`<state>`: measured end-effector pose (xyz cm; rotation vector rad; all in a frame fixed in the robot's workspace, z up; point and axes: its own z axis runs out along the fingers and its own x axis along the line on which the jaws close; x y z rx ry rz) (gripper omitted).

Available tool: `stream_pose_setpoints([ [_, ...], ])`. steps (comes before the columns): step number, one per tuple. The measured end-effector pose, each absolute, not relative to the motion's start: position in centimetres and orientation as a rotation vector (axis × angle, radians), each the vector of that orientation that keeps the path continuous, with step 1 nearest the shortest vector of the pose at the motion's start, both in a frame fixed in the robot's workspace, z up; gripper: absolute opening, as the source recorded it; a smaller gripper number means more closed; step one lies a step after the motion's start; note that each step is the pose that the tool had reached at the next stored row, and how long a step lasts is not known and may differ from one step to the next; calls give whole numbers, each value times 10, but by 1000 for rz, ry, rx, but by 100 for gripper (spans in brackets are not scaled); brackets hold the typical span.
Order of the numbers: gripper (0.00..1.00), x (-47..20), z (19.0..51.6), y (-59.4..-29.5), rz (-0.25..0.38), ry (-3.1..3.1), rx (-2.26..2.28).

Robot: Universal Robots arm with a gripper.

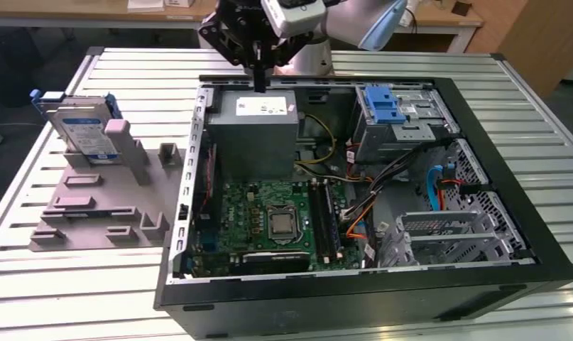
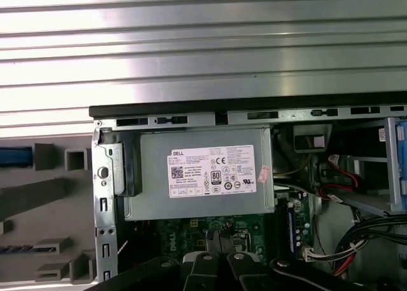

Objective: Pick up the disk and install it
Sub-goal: 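Reach for the disk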

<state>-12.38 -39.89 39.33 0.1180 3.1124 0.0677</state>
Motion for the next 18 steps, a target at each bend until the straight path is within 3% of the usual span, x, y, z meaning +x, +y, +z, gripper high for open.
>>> stream_pose_setpoints([
  [18, 11, -142, 393, -391, 68, 3113, 118],
])
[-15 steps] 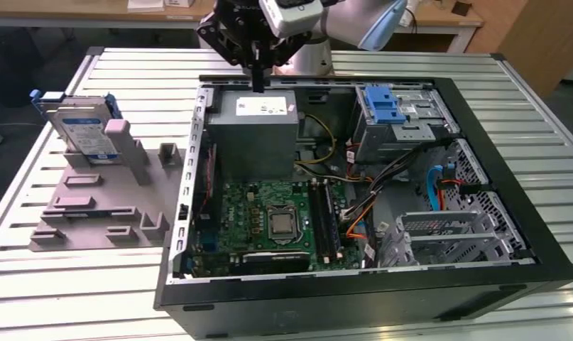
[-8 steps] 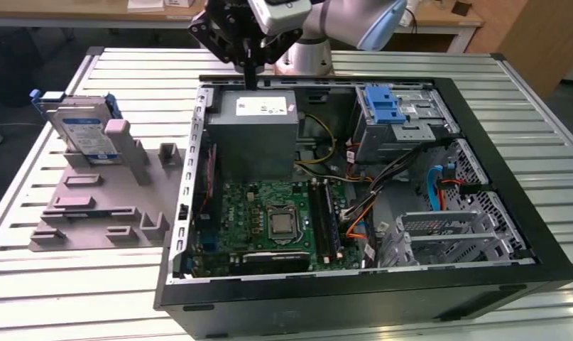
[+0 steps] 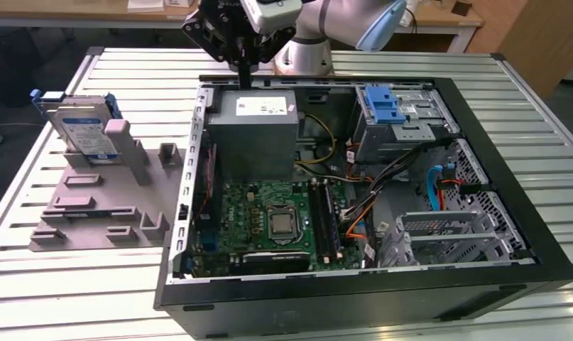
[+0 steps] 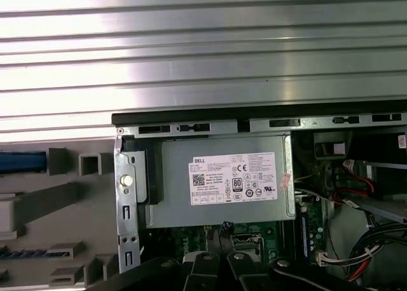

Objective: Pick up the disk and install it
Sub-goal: 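Reach for the disk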

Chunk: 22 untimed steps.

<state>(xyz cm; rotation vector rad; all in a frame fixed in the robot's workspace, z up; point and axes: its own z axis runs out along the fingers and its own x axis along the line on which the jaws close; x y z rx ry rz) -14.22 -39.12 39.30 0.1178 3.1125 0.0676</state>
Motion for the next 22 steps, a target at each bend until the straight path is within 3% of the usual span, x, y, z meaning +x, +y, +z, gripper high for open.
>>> stream_pose_setpoints([
  [22, 11, -163, 393, -389, 68, 3112, 118],
])
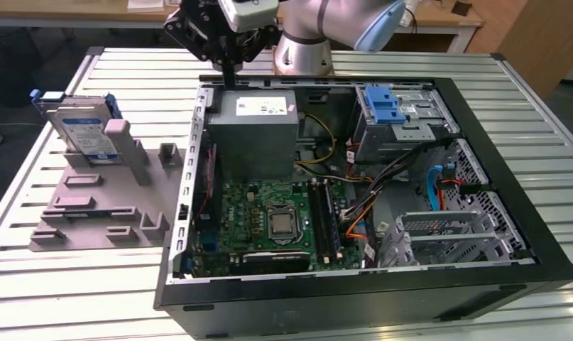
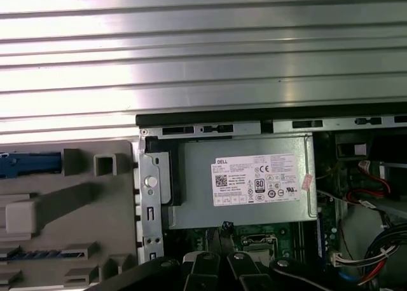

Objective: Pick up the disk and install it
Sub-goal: 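Reach for the disk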

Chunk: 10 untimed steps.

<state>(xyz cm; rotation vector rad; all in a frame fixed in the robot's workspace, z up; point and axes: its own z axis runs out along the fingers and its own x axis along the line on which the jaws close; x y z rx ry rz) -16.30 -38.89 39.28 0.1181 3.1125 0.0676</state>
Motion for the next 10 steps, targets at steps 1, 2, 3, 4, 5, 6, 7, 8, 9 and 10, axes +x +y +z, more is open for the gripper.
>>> stream_pose_setpoints([
  [1, 11, -165, 393, -389, 68, 3112, 118],
  [2, 11, -166, 393, -388, 68, 3112, 118],
  [3, 11, -168, 393, -388, 68, 3112, 118],
  [4, 11, -169, 393, -387, 68, 3112, 118],
  [5, 11, -170, 393, -386, 68, 3112, 118],
  [6, 11, -172, 393, -384, 68, 3113, 118],
  [7, 11, -174, 393, -383, 68, 3113, 118],
  [8, 11, -176, 393, -382, 68, 3112, 118],
  [9, 11, -179, 393, -380, 68, 3112, 118],
  [10, 11, -181, 393, -380, 68, 3112, 118],
])
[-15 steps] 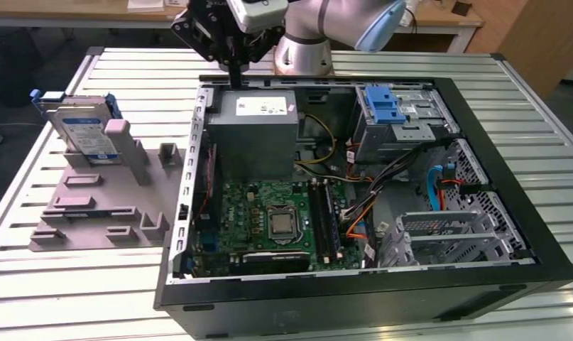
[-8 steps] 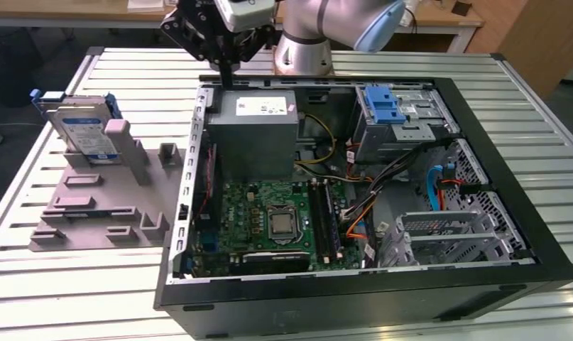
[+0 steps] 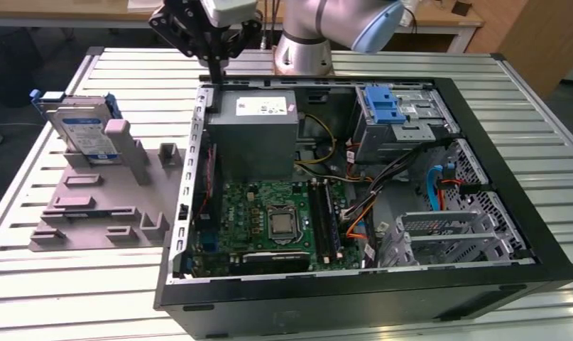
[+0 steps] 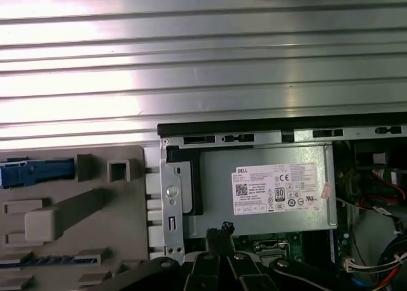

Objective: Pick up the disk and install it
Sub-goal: 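Reach for the disk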

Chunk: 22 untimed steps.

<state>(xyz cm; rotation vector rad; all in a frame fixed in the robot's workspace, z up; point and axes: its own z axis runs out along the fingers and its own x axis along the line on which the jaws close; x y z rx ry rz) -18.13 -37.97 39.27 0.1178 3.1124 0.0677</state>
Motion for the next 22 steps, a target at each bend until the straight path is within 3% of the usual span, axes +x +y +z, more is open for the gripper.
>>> stream_pose_setpoints([
  [22, 11, -273, 383, -365, 63, 3121, 119],
])
